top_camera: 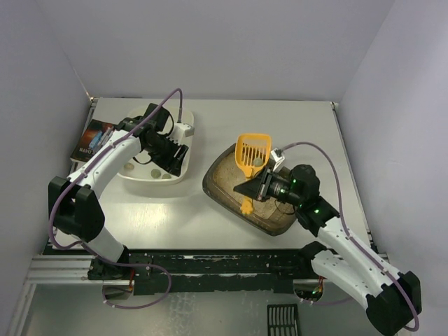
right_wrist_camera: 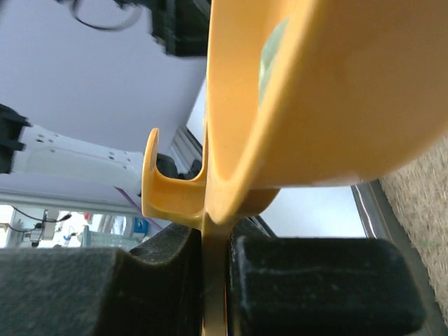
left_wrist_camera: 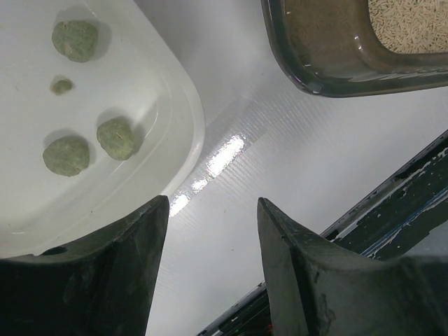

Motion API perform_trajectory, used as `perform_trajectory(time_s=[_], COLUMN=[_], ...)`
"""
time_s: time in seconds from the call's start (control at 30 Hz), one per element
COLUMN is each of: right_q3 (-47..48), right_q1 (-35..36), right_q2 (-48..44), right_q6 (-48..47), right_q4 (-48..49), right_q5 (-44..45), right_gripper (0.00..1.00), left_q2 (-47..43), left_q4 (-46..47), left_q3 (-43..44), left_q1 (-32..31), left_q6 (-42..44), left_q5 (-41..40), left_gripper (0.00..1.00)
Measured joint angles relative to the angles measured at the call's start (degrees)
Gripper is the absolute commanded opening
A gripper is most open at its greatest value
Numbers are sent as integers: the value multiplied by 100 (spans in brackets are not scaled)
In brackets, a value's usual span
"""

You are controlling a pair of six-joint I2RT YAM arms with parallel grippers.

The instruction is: Clean the litter box

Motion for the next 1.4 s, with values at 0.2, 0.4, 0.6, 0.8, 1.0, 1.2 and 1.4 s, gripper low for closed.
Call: perform_trajectory(time_s=[0.2, 0.4, 0.6, 0.8, 1.0, 1.2, 1.4], right_q3=[-1552, -2824, -1738, -144, 1650, 3871, 7630], right_q1=[0, 26, 101, 334, 603, 763, 1351], right_q2=[-26, 352, -122, 719, 2715, 4771, 7289], right_q6=[938, 2573, 2004, 866, -52, -555, -1519], right_q4=[1200, 3709, 3025, 1270, 315, -275, -2474], right_q5=[-472, -925, -946, -570, -428, -538, 332], right_gripper=[0, 0, 0, 0, 0, 0, 0], left_q2=[-7, -55, -136, -214, -323, -793, -1602], left_q4=[2, 11, 76, 63, 122, 186, 549], left_q3=[0, -2, -22, 713, 1867, 1910, 940], left_q1=[26, 90, 166, 1311, 3115, 4275, 4387], left_q6=[-13, -13, -57, -315, -514, -815, -1213], left_q5=[-15, -17, -37, -116, 448, 892, 940], left_gripper=[65, 65, 61, 59, 59, 61, 64])
